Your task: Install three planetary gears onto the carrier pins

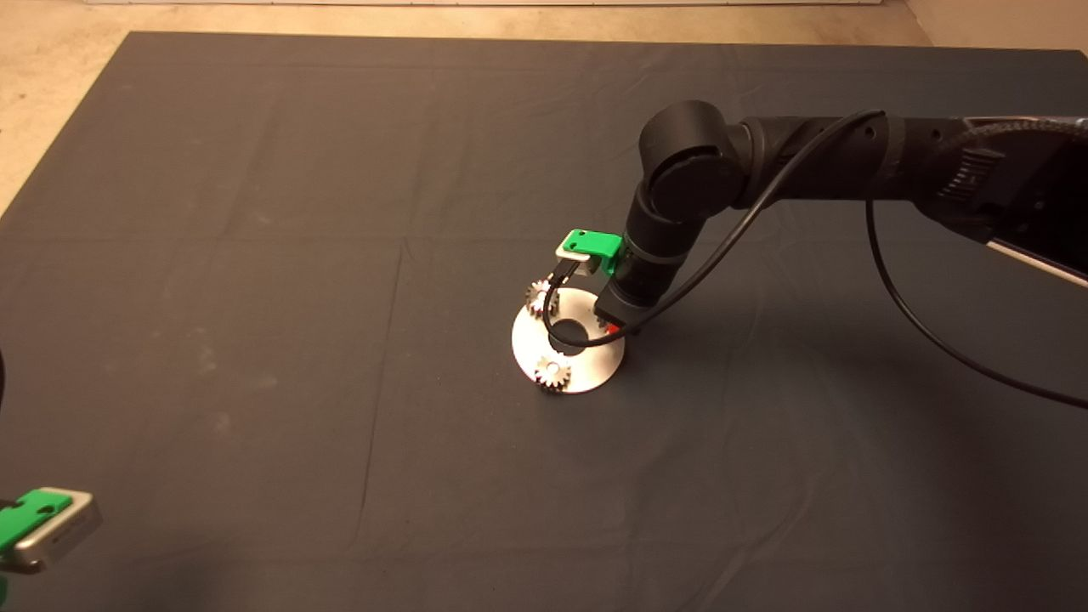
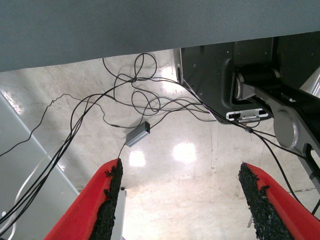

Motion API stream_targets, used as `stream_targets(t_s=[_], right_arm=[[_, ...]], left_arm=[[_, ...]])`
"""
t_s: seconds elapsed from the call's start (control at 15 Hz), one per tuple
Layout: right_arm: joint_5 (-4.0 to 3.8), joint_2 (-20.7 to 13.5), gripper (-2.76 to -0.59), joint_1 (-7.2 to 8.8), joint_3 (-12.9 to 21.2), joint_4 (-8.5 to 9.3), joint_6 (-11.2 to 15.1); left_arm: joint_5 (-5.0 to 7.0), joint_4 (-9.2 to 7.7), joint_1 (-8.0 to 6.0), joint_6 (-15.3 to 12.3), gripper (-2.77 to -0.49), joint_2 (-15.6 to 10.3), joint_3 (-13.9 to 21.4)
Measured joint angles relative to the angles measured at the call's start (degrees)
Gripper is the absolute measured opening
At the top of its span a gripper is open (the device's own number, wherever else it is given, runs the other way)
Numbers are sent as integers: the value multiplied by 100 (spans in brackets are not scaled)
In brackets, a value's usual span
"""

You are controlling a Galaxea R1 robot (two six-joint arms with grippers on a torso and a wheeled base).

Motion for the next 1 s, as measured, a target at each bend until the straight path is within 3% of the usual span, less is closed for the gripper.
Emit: stream_targets(t_s=[0.33, 1.0], right_arm=[[-4, 7, -236, 0, -24, 0, 0], [-60, 70, -237, 0, -55, -5, 0]], left_arm=[[2, -1, 0, 2, -165, -160, 9], [2, -2, 0, 3, -165, -193, 9]])
